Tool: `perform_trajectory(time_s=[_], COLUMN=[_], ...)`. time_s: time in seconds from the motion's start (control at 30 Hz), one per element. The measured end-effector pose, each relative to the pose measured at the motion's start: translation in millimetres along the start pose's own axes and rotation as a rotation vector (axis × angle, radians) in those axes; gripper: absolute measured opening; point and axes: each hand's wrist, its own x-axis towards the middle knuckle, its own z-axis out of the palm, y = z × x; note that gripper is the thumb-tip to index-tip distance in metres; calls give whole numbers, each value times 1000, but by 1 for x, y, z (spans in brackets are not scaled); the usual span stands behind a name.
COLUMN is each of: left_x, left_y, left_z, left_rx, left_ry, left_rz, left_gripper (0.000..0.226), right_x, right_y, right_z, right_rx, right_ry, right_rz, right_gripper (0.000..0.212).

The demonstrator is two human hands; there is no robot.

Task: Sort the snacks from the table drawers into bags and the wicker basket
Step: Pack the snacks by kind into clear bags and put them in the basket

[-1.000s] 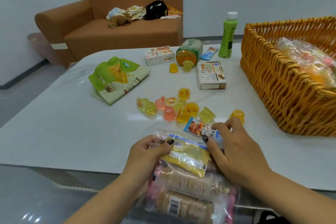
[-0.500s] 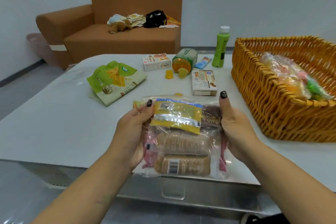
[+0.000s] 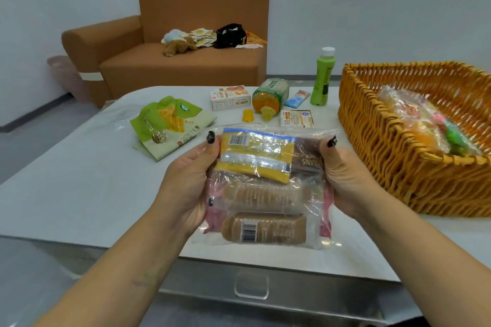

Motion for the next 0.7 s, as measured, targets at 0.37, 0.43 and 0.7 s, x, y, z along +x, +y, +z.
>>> perform_trajectory(time_s=[0.37, 0.43, 0.7], left_x=[-45, -60, -95], left_y=[18, 16, 20], left_z=[25, 24, 48], left_rx=[202, 280, 452], left_ry=[76, 79, -46], left_rz=[229, 250, 218], left_gripper=[19, 18, 28], right_x=[-34, -47, -61], right_y=[-70, -80, -102], right_z=[-14, -19, 16], right_rx=[-642, -707, -1191], right_ry=[-10, 9, -454], right_rz=[-101, -95, 124], right_gripper=[67, 80, 52])
